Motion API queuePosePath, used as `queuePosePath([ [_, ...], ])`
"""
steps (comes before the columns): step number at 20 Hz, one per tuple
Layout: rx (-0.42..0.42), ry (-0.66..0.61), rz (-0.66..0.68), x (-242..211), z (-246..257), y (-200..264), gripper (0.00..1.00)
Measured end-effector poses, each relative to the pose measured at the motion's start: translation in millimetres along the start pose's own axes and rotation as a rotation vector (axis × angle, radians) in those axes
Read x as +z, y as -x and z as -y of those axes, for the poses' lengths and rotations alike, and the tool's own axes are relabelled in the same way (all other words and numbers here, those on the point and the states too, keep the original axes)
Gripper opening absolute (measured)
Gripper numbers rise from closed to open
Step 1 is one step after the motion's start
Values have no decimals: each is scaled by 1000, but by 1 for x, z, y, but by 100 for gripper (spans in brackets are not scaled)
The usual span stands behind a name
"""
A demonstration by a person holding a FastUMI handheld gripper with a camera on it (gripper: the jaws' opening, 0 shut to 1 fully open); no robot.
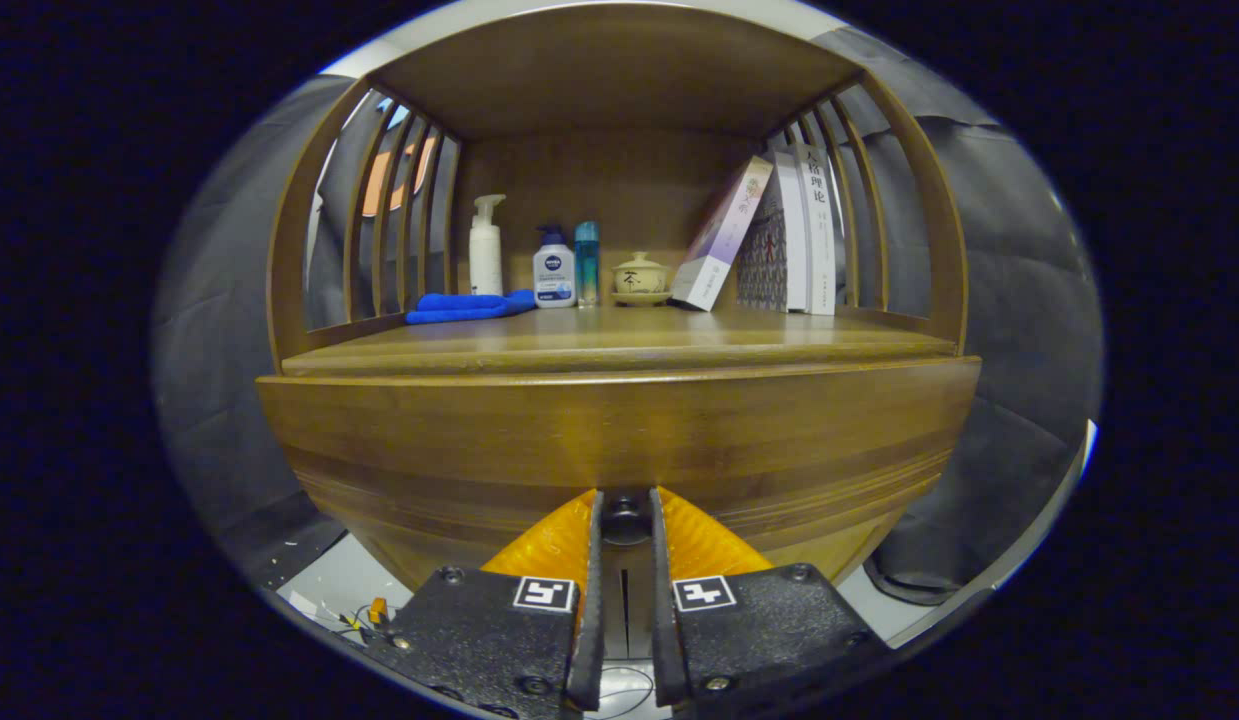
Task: Pull open the drawer, take out the items inside it, and place them on the countertop above the cabinet.
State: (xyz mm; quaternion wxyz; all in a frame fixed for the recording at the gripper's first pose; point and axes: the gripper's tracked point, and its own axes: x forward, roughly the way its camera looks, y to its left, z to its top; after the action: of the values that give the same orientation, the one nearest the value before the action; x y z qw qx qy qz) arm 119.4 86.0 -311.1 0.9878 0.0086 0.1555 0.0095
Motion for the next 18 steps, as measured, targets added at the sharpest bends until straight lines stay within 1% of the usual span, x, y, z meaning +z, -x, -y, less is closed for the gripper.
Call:
queuePosePath([
  [4,7,12,-5,-6,4,18,23],
  [12,36,33,-22,-21,11,72,23],
  [18,56,27,-31,-31,13,105,23],
])
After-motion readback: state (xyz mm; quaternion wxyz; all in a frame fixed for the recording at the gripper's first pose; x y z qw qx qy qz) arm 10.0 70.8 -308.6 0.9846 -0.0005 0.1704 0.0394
